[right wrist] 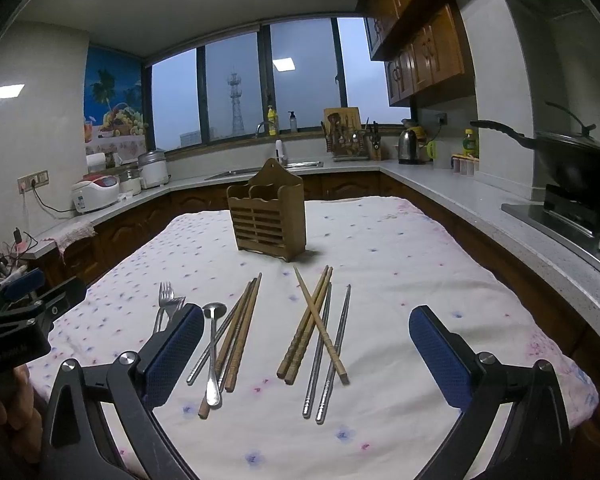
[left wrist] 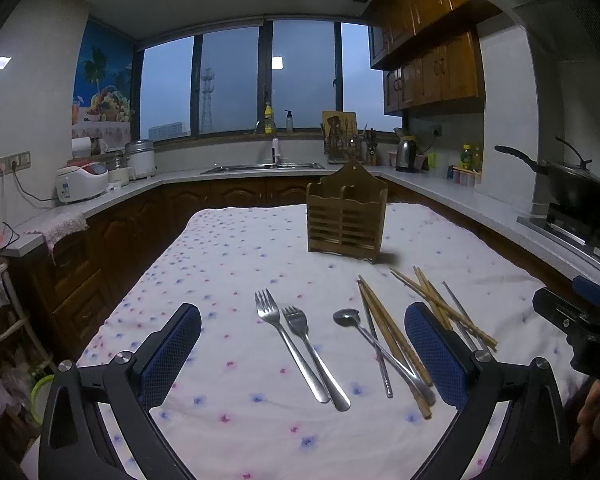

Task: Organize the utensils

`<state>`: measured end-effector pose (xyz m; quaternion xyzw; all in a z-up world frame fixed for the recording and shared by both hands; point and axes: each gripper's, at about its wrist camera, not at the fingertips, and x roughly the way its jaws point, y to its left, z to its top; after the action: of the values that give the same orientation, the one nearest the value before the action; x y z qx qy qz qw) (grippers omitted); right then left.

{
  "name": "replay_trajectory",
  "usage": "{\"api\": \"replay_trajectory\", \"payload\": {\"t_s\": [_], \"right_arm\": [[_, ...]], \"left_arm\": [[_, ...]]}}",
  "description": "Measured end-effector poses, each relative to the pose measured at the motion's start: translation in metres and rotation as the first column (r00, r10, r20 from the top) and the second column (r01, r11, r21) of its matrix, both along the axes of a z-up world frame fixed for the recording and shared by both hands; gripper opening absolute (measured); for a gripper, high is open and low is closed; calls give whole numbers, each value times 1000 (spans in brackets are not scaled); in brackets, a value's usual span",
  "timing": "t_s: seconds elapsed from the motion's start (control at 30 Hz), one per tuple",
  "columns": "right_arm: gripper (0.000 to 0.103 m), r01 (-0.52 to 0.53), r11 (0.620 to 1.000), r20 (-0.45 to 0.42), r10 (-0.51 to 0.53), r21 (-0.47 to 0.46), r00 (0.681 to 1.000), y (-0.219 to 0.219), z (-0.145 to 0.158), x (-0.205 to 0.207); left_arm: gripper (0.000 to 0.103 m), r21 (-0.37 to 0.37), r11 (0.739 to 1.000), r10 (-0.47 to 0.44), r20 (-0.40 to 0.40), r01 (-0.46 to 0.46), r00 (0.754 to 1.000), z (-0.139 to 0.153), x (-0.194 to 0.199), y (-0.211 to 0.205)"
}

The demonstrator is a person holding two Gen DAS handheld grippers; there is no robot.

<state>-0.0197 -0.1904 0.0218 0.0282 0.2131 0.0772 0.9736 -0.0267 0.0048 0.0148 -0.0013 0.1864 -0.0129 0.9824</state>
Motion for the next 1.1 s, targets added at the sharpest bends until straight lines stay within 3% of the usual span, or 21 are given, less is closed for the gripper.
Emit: {"api": "replay_trajectory", "payload": {"t_s": [1.1], "right_arm": [[103,-3,1000,-7,3,-2,1000,7,-3,5]], "left_arm": [[102,-11,1000,-6,3,6,1000,-4,2,1]]}}
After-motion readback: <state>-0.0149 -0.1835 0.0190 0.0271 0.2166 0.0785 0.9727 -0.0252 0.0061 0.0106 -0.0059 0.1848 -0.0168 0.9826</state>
